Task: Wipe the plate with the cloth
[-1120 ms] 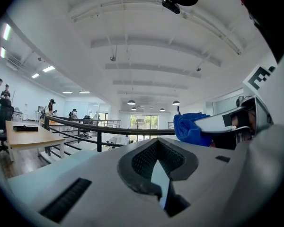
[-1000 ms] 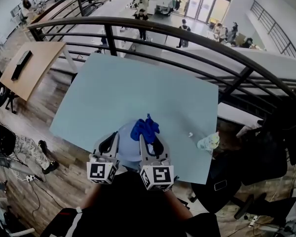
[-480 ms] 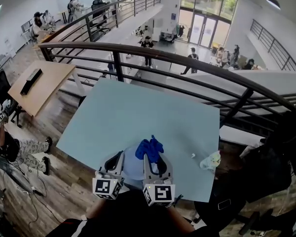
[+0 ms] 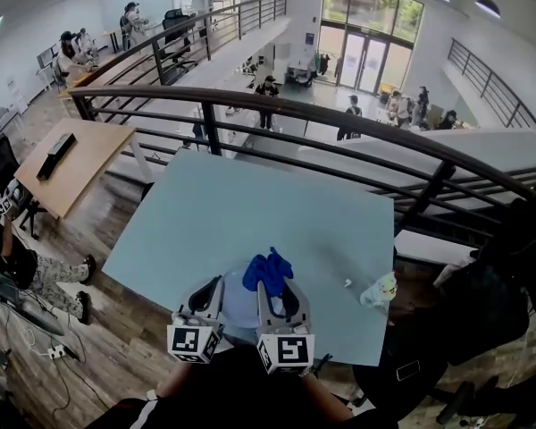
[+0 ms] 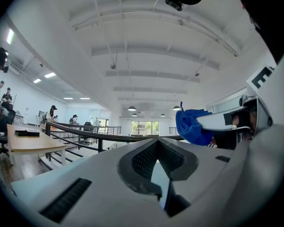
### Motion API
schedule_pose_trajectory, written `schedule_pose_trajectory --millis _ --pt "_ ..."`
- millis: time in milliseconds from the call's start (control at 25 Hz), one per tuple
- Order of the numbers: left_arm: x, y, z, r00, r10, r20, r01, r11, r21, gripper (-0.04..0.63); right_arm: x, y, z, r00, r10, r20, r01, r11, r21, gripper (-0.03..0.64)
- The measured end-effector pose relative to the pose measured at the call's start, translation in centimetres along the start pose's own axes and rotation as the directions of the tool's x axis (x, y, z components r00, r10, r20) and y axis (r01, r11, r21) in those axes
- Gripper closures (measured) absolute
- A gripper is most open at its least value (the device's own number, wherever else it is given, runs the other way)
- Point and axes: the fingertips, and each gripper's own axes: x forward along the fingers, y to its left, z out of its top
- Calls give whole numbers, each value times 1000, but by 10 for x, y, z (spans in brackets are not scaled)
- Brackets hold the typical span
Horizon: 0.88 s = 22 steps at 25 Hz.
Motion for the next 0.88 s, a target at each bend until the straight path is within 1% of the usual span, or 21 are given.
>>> schedule_pose_trajectory --millis 240,480,680,880 --pt "0 7 -10 1000 -3 -2 3 1000 2 595 6 3 -17 1000 -11 -28 11 1000 21 499" --pt "-5 -10 -12 1000 -8 -11 8 1000 -11 595 -6 -7 -30 996 -20 -85 25 998 57 499" --pt "-11 -1 -22 1000 -2 -16 2 1000 -13 595 0 1 -41 995 -10 -103 16 998 59 497" --pt "-15 -4 -21 1000 12 -28 -13 1000 -18 595 -3 0 -43 994 7 -112 2 997 74 498"
